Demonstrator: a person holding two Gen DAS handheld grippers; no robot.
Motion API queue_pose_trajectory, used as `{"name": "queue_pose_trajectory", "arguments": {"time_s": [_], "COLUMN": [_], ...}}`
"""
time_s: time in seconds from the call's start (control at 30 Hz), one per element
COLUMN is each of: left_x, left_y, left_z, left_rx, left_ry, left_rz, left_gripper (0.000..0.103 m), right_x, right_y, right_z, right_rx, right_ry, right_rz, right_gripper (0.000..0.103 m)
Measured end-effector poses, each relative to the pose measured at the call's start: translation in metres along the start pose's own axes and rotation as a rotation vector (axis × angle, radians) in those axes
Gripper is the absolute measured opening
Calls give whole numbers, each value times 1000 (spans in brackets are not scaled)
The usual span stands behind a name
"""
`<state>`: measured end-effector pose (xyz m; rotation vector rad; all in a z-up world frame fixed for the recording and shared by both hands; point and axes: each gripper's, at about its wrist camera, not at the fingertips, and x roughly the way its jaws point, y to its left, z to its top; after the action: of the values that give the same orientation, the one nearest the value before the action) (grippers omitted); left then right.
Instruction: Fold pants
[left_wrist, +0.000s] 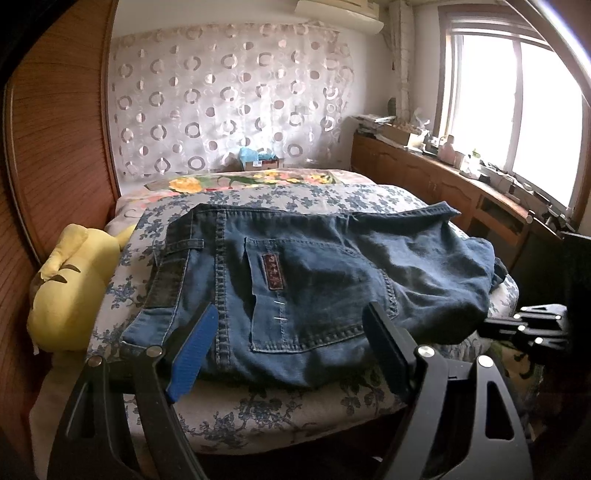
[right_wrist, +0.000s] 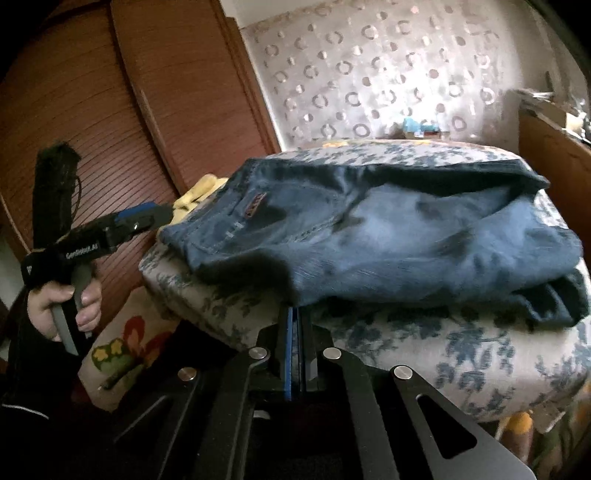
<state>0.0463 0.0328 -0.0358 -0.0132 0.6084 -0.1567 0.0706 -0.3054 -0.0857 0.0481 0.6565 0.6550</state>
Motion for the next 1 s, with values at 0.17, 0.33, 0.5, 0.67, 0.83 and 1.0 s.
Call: {"name": "queue_pose_trajectory", "arguments": {"time_s": [0.17, 0.33, 0.5, 0.67, 0.83, 1.0], "left_x": [2, 6, 9, 17, 26, 32], "left_y": [-2, -7, -19, -39, -60, -74], "left_z": [0, -2, 0, 9, 22, 31], "left_rx": [-2, -4, 11, 39, 67, 80], "left_ry": [-3, 10, 12, 9, 8, 6], "left_rz": [-4, -11, -30, -61, -101, -131], "left_gripper": [81, 81, 81, 81, 81, 81], "right_x": [-24, -49, -59, -53, -32, -26], "right_y": [0, -32, -83, -112, -127, -124], "right_z": [4, 8, 11, 14, 23, 32], "right_rx": [4, 66, 183, 250, 309, 337], "right_ry": [-53, -118, -136, -121, -75, -64], "right_rz": [-91, -217, -344, -413, -436, -429], "right_gripper": [11, 31, 37, 37, 37, 37]}}
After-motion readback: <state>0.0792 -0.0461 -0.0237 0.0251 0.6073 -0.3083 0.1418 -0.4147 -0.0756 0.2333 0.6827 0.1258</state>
